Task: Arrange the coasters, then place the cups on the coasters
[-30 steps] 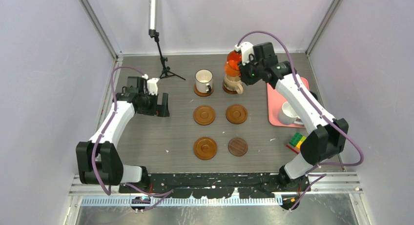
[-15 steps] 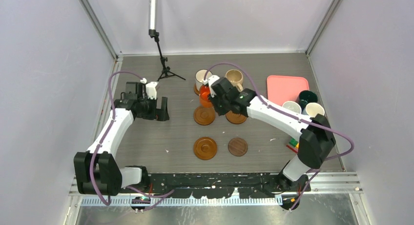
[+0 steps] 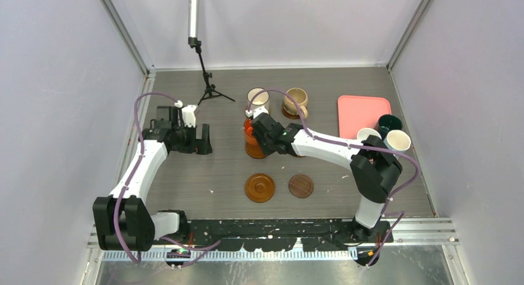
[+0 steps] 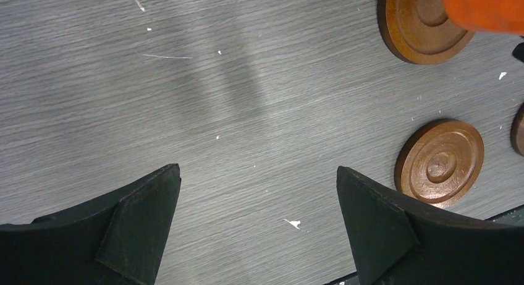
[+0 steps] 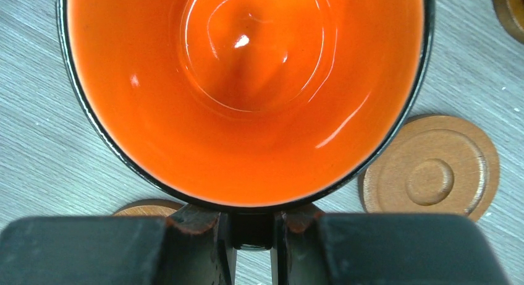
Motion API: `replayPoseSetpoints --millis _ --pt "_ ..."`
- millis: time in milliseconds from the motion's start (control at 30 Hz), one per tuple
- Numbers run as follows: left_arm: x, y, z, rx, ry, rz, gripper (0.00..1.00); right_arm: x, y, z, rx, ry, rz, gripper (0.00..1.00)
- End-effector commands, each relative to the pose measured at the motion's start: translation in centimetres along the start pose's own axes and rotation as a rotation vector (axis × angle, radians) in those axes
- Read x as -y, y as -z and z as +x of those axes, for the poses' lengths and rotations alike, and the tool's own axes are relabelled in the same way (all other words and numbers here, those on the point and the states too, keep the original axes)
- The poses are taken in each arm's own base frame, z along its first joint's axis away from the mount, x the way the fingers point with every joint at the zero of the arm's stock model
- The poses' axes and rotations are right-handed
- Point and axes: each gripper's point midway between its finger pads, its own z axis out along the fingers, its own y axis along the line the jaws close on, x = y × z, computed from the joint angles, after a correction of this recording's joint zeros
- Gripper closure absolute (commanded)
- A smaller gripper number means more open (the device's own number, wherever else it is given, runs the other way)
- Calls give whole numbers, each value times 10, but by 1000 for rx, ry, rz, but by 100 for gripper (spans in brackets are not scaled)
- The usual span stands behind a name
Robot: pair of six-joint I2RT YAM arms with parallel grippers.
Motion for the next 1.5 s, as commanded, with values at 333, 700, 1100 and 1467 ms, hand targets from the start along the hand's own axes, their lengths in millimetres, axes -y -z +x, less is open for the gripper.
replayPoseSetpoints --millis 333,700,1100,1467 --pt "1 2 -11 50 41 9 0 -7 -8 -9 59 -129 39 100" --pt "1 0 -9 41 46 14 0 -15 -8 4 15 -141 9 100" --pt "1 0 -9 46 46 11 0 -16 -12 9 -19 -145 16 93" --pt "0 1 -9 54 48 6 0 -18 -19 12 -43 -146 24 78"
